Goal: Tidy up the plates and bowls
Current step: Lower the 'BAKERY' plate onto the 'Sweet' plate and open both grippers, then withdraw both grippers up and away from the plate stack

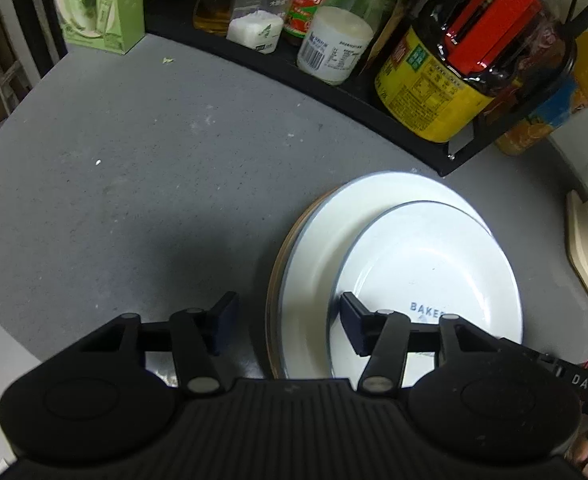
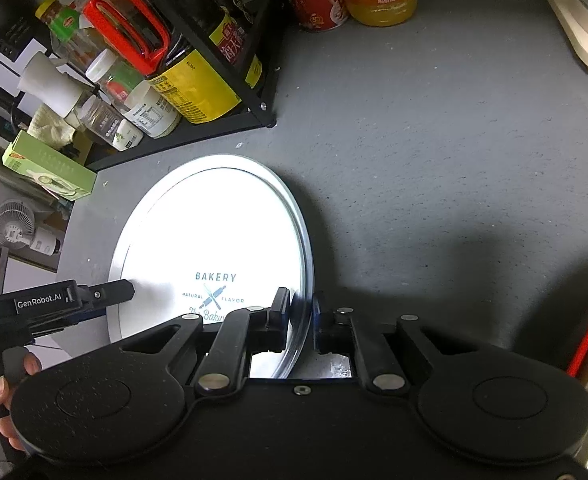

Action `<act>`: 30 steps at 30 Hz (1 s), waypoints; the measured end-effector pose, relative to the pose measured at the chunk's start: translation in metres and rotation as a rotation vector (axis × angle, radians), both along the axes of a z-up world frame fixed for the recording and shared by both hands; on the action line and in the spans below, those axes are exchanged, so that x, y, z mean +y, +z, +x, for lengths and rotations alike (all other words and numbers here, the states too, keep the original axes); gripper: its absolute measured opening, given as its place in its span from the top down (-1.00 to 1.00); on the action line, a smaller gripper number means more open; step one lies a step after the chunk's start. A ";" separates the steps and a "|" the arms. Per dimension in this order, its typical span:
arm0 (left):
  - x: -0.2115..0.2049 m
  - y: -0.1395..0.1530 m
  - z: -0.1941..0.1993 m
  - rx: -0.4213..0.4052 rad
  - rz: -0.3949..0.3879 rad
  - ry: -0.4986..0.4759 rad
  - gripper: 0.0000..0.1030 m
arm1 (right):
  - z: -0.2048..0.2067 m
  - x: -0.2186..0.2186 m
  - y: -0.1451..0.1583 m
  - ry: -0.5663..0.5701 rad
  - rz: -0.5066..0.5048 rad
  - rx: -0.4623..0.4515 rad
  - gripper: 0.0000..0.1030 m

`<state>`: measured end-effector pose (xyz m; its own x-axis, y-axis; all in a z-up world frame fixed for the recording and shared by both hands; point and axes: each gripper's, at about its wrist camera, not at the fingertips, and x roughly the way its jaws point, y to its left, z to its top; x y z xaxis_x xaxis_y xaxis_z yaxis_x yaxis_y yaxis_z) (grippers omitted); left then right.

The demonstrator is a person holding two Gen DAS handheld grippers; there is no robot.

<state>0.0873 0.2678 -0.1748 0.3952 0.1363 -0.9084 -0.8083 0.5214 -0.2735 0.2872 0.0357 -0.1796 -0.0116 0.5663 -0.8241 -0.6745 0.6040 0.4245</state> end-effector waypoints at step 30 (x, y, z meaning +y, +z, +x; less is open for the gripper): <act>-0.020 0.049 0.000 -0.041 0.099 -0.027 0.18 | -0.016 -0.050 0.057 -0.055 0.141 -0.073 -0.22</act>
<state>0.0874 0.2481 -0.1253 0.4367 0.2134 -0.8740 -0.7826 0.5693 -0.2520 0.2710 -0.0140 -0.1231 0.0801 0.6741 -0.7343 -0.6740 0.5794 0.4583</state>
